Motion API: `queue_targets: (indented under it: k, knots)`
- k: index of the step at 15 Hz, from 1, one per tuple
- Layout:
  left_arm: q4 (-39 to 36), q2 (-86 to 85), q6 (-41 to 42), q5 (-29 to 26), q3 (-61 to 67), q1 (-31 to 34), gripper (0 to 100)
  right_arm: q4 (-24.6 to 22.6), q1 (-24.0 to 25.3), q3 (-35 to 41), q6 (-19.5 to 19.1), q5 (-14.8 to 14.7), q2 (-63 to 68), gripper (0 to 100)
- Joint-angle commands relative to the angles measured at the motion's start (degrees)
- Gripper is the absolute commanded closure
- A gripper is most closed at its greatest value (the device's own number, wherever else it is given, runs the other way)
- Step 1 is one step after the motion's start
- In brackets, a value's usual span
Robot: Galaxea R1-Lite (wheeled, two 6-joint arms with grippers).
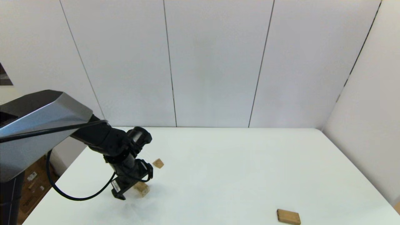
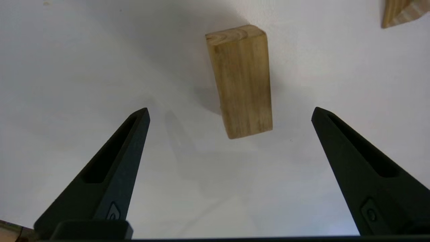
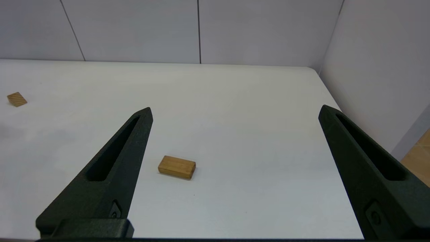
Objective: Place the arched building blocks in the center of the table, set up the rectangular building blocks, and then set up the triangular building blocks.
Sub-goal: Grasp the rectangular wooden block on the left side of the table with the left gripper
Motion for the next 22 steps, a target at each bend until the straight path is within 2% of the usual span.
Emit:
queue_targets:
  k: [1,7,22]
  knots:
    - [4.2,2.5,-2.1,1.1,-3.5,-0.1,0,0.0,0.0,0.0,0.0,0.0,0.0,0]
    - [6.1,4.5,-3.5,3.8,-5.5,-0.1,0,0.0,0.0,0.0,0.0,0.0,0.0,0]
    - [8.3,6.3,-3.8,4.5,-8.3,-0.5,0,0.0,0.0,0.0,0.0,0.0,0.0,0]
